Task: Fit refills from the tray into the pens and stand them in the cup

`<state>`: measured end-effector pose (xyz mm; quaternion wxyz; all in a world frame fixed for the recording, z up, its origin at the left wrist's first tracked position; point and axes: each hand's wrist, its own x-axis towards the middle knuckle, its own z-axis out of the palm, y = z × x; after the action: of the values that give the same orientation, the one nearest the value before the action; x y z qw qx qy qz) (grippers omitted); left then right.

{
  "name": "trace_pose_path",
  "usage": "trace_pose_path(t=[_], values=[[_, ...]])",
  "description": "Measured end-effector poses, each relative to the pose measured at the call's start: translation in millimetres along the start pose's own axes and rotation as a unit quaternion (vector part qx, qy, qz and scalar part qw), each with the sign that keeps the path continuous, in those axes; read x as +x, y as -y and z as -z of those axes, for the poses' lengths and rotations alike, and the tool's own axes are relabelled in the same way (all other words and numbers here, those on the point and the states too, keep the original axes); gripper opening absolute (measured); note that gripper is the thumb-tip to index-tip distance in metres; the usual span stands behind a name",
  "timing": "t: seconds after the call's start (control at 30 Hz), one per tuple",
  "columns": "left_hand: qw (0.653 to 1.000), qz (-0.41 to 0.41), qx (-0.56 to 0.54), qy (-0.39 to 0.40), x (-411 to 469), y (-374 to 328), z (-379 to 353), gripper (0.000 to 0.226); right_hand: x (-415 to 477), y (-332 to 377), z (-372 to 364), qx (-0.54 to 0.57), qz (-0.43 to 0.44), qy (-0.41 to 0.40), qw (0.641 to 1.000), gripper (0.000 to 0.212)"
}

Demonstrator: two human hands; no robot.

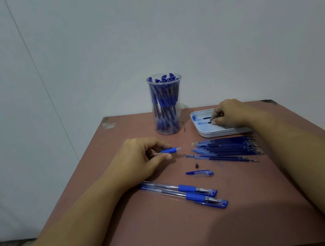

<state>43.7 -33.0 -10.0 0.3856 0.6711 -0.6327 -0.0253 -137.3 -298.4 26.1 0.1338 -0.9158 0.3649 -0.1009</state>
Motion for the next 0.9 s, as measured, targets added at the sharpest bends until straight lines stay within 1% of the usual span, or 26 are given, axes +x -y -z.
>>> trace_pose_path(t=[0.13,0.27,0.33,0.43,0.53,0.67,0.77,0.9], values=[[1.000,-0.002,-0.002,-0.003,-1,-1,0,0.016,-5,3,3,-0.016,0.006,-0.002,1.000,0.005],[1.000,0.002,-0.002,-0.003,-2,-3,1,0.017,-24,13,15,0.030,0.049,-0.039,0.998,0.007],[1.000,0.002,-0.001,-0.006,-2,-5,1,0.017,-41,23,22,0.044,0.075,-0.045,0.995,0.003],[1.000,0.001,-0.002,-0.004,-1,-6,1,0.016,-72,38,28,0.068,0.106,-0.055,0.991,0.003],[1.000,0.001,-0.002,-0.004,-2,-8,2,0.016,-100,48,27,0.118,0.119,-0.064,0.984,0.008],[1.000,0.002,-0.007,-0.006,-3,-11,3,0.017,-120,48,1,0.169,0.138,-0.105,0.970,0.018],[1.000,-0.003,-0.009,-0.010,-3,-12,3,0.025,-125,47,-19,0.174,0.148,-0.099,0.969,0.022],[1.000,-0.009,-0.010,-0.015,-3,-12,3,0.029,-122,46,-23,0.166,0.151,-0.109,0.968,0.024]])
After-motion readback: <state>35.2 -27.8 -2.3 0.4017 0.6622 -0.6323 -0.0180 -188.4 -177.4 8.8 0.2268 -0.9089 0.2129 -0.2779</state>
